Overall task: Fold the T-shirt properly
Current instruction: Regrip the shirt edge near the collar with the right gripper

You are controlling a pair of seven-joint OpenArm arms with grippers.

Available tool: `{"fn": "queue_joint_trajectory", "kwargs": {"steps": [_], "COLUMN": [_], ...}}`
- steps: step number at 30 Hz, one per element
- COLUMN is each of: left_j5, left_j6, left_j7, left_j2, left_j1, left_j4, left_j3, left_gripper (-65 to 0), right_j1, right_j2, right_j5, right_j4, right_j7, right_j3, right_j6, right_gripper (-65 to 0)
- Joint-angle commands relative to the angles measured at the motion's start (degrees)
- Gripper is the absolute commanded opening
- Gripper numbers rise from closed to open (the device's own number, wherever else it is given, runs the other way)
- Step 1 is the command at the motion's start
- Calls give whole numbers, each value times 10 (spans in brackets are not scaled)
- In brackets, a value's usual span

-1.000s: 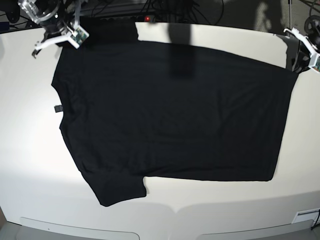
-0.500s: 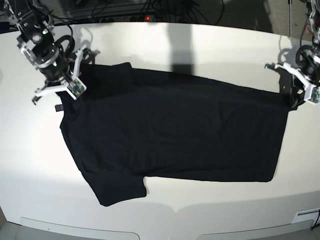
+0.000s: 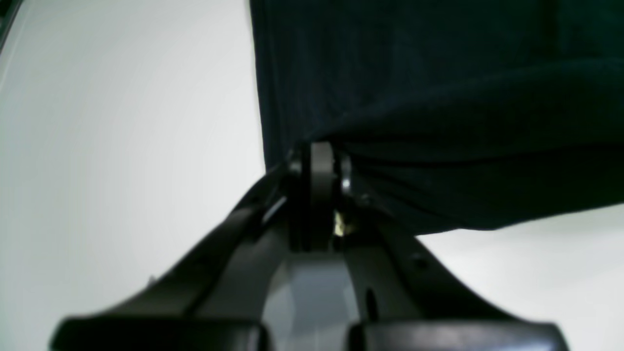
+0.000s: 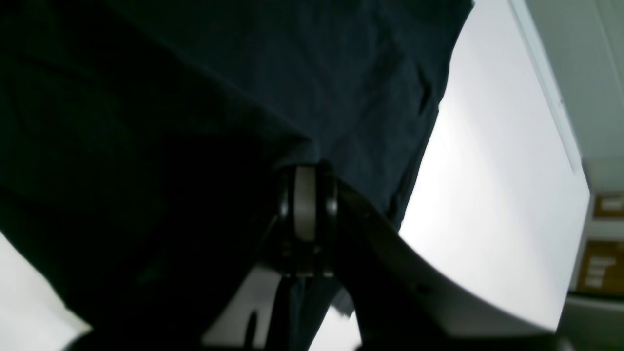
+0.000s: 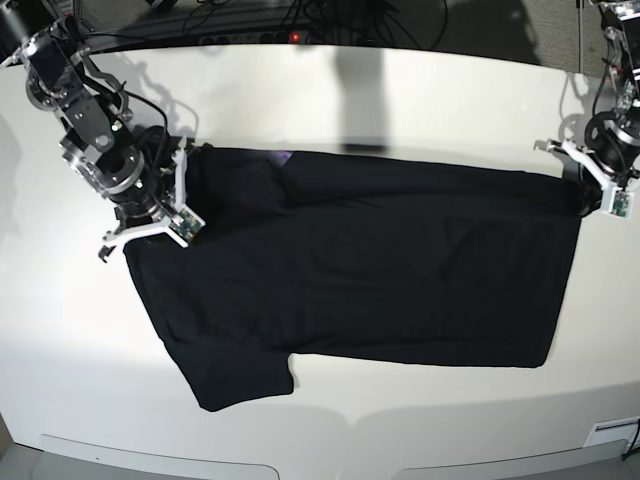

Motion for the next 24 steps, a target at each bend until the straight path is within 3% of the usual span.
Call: {"fn": "queue_joint_trajectory", "kwargs": {"steps": [1,11,19,21,24], "left_j5": [-1,8,21,21,21], "left_j6": [5,5,5,7,37], "left_j7": [-14,-13,-14,-20,-18], "left_j2": [-11,-11,-12,-13,-13], "left_j1": [-13,-73,-78,-78,-85], "left_j4": [1,-57,-62,-61,-61], "left_j3": [-5,-5,-5,-5,-5], "left_gripper": [-650,-650,-650,-552,-458], "right_j1": [21,127,147,147,147], "right_j2": [9,5,-24,-27,-27], "right_j5": [-2,-2,-2,-2,-3], "right_j4": [0,-86,-120,-122,-122], "right_j7": [11,11,10,-3,-22], "right_j3": [-3,-109,-114,-113,-112], "right_j6": [-7,-7,-7,-8,-16], "right_gripper": [-650,-650,-650,-650,-533]}}
